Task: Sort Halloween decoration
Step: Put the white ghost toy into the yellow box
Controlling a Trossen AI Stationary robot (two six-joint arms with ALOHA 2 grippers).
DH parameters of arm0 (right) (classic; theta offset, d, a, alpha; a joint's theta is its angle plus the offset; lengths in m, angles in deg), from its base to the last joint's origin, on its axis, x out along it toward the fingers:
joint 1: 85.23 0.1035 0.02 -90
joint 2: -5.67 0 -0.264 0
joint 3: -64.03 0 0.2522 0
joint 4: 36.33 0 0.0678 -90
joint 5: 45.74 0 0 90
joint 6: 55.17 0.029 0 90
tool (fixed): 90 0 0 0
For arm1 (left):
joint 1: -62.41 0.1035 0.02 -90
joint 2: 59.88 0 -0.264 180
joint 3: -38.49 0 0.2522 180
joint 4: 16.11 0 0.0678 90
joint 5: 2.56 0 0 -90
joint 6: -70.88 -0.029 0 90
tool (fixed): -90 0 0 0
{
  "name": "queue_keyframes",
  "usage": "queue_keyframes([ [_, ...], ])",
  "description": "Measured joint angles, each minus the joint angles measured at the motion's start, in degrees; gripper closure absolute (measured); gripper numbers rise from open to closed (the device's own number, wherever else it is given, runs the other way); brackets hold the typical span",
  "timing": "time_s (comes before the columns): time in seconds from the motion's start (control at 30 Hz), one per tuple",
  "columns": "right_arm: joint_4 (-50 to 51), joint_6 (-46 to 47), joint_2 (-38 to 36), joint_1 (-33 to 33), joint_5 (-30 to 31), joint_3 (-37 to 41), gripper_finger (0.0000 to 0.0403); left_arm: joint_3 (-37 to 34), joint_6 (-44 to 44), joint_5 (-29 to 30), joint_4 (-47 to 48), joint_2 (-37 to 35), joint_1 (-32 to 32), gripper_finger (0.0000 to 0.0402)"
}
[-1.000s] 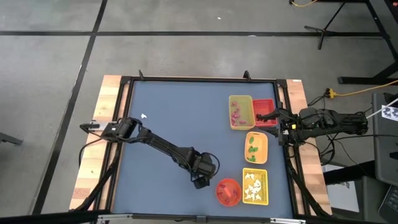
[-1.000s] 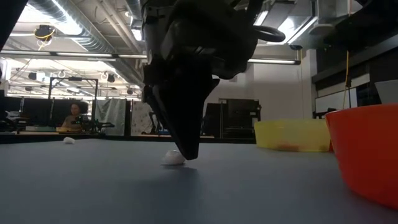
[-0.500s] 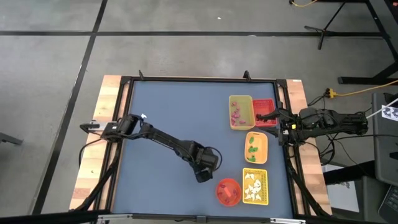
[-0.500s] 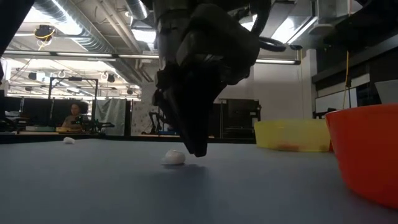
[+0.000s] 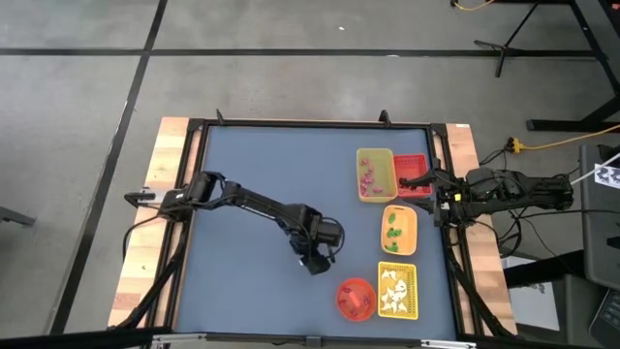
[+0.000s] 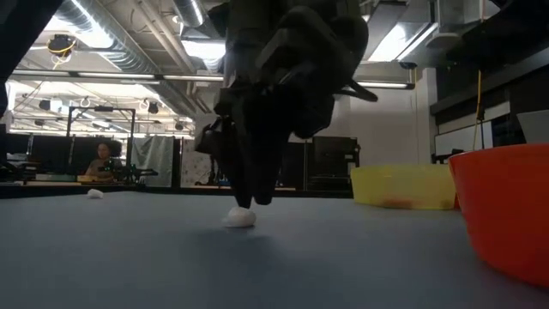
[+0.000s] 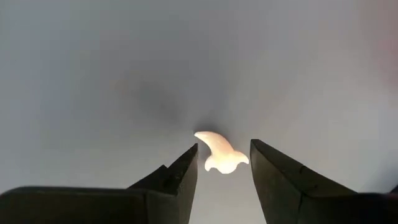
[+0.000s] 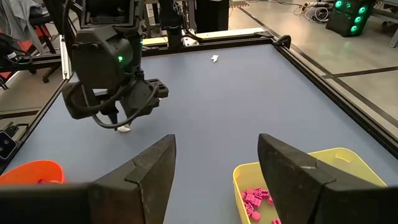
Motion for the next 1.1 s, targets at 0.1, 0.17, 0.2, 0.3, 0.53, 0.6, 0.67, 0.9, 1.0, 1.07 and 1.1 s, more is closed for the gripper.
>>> queue_keyframes([
  [0.1,0.01,0.00,0.00,-0.01,0.00,0.00,0.0178,0.00,1.08,0.06,0.00,0.00,-0.13,0.0272],
  [0.17,0.02,0.00,0.00,0.00,0.00,0.00,0.0178,0.00,1.18,0.45,-0.02,0.00,-0.65,0.0272],
  [0.2,0.02,0.00,0.00,-0.02,0.00,0.00,0.0178,0.00,1.22,0.95,-0.02,0.00,-1.04,0.0272],
  [0.3,0.02,0.00,0.00,-0.01,0.00,0.00,0.0178,0.00,1.75,2.97,-0.02,0.00,-2.38,0.0272],
  [0.53,0.02,0.00,0.00,0.00,0.00,0.00,0.0178,0.00,2.69,10.05,-0.04,0.00,-4.94,0.0272],
  [0.6,0.02,0.00,0.00,-0.01,0.00,0.00,0.0178,0.00,2.68,10.86,-0.10,0.03,-5.24,0.0272],
  [0.67,0.02,0.00,0.00,-0.02,0.00,0.00,0.0178,0.00,2.62,11.46,-0.26,0.20,-5.46,0.0272],
  [0.9,0.02,0.00,-0.01,-0.01,0.00,0.00,0.0178,0.17,2.66,10.15,-0.64,1.75,-5.52,0.0272],
  [1.0,0.02,0.00,-0.02,-0.02,0.00,0.00,0.0178,0.17,2.66,10.71,-0.66,1.79,-5.52,0.0272],
  [1.07,0.02,0.00,0.00,-0.02,0.00,0.00,0.0178,0.17,2.68,10.83,-0.63,1.79,-5.52,0.0273],
  [1.1,0.02,0.00,-0.02,-0.02,0.00,0.00,0.0178,0.17,2.68,10.77,-0.61,1.81,-5.52,0.0274],
])
